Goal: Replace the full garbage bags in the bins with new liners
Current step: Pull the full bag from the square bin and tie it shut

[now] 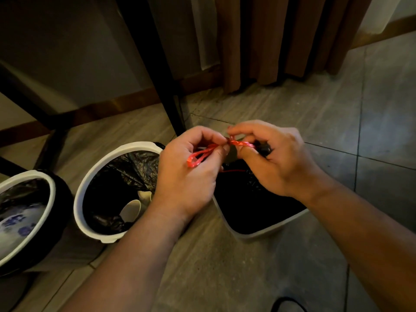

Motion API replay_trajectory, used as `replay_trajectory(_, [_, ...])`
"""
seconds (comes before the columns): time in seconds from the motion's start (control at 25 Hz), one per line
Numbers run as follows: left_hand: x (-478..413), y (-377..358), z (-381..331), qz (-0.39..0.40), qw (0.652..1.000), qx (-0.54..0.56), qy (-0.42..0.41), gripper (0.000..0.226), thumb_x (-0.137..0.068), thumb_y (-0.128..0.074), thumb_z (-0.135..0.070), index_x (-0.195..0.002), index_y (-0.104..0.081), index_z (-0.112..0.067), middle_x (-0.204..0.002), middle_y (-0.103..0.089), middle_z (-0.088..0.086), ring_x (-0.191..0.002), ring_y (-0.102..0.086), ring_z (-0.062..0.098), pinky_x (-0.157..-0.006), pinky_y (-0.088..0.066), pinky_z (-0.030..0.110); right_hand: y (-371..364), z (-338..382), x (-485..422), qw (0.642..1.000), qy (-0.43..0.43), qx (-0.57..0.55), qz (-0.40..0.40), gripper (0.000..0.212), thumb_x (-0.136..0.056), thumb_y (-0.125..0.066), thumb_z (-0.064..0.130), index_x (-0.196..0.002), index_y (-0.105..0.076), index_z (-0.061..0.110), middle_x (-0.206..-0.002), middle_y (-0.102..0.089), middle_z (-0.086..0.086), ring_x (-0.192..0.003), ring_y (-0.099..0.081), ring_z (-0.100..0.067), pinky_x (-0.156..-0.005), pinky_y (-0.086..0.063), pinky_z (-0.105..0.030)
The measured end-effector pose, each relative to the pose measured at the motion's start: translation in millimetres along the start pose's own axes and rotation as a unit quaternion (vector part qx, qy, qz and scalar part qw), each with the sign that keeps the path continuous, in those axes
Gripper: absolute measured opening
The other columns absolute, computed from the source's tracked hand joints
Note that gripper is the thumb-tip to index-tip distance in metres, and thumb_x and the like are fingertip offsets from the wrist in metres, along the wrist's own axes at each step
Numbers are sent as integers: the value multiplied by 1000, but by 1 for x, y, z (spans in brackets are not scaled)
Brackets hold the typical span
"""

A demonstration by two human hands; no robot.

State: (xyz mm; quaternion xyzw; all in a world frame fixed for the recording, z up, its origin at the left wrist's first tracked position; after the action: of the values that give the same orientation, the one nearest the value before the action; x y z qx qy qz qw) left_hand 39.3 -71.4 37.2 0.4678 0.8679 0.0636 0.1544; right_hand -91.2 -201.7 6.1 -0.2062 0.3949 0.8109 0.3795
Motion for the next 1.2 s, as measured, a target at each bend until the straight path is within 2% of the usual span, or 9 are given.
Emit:
replay_trajectory(0.16, [7, -5, -1, 3, 1000, -12, -15, 11, -93, -74, -4, -96, -76, -15, -95, -78, 0, -91, -75, 19, -83, -63, 46, -4, -1, 3, 945, -114, -302, 52, 36, -93, -57, -2, -118, -75, 15, -104, -79, -4, -96, -76, -17, -84, -58, -23])
replay_trajectory(0.32, [10, -3, 1, -3, 1000, -7, -20, 16, -103, -63, -16, -111, -76, -18, -104, -78, -6, -96, -75, 11, -82, -62, 31, 8, 1, -2, 976, -125, -173, -41, 20, -99, -63, 7, -108, -78, 17, -98, -80, 3, -88, -78, -13, -77, -62, -27])
replay_trajectory(0.4, [18, 2, 8, -21, 997, -65, -23, 20, -107, -55, -27, -111, -75, -26, -101, -77, -12, -93, -75, 7, -83, -61, 31, 15, -3, -4, 961, -171, -196, -99, 19, -97, -65, 3, -101, -78, 16, -88, -80, 3, -76, -78, -11, -68, -61, -21])
replay_trajectory(0.52, [42, 17, 33, -61, 982, -167, 63, 29, -104, -50, -46, -95, -73, -30, -84, -76, -12, -78, -73, 11, -77, -61, 48, 46, -36, 0, 899, -300, -259, -185, 19, -94, -59, -3, -95, -75, 8, -71, -76, -8, -60, -75, -21, -58, -61, -29])
replay_trajectory(0.68, [74, 28, 57, -9, 947, -284, 153, 50, -91, -39, -70, -80, -64, -29, -68, -71, -5, -65, -69, 11, -65, -59, 48, 68, -87, 28, 783, -502, -310, -198, 20, -96, -52, -3, -95, -67, 10, -64, -71, -7, -58, -71, -22, -62, -63, -36])
replay_trajectory(0.88, [82, 43, 76, -19, 914, -361, 186, 35, -100, -51, -50, -76, -61, -26, -60, -67, -3, -62, -68, 13, -63, -56, 43, 58, -108, 56, 711, -571, -353, -208, 24, -100, -46, -5, -94, -58, 16, -62, -72, -4, -57, -70, -17, -55, -62, -29])
replay_trajectory(0.96, [81, 47, 76, -24, 907, -385, 169, 34, -101, -56, -45, -74, -61, -26, -54, -61, -5, -55, -61, 7, -53, -49, 34, 60, -112, 61, 686, -578, -370, -240, 26, -100, -46, -4, -93, -58, 17, -61, -72, -4, -54, -70, -15, -54, -61, -28])
replay_trajectory(1.08, [77, 39, 77, -17, 916, -361, 174, 33, -102, -55, -45, -76, -61, -27, -52, -56, -2, -50, -56, 11, -47, -39, 30, 63, -112, 62, 722, -561, -317, -253, 26, -100, -47, -3, -91, -60, 18, -61, -68, -2, -54, -66, -13, -53, -57, -27])
replay_trajectory(1.2, [79, 11, 84, -3, 944, -223, 243, 27, -103, -56, -40, -81, -64, -26, -64, -61, 1, -65, -65, 21, -61, -56, 45, 58, -106, 72, 801, -528, -193, -209, 25, -98, -55, -1, -87, -67, 18, -61, -64, 4, -56, -62, -7, -55, -50, -24])
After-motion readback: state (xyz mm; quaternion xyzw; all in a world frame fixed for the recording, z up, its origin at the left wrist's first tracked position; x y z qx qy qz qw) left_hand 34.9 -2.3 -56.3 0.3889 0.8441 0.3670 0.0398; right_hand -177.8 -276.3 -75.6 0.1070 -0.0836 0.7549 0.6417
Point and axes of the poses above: each hand's wrist, its own x-axis away from the middle knuckle, its own y-axis out of the back of the hand, z = x × y, the point moved 3 cm from there along -x, towards the middle knuckle
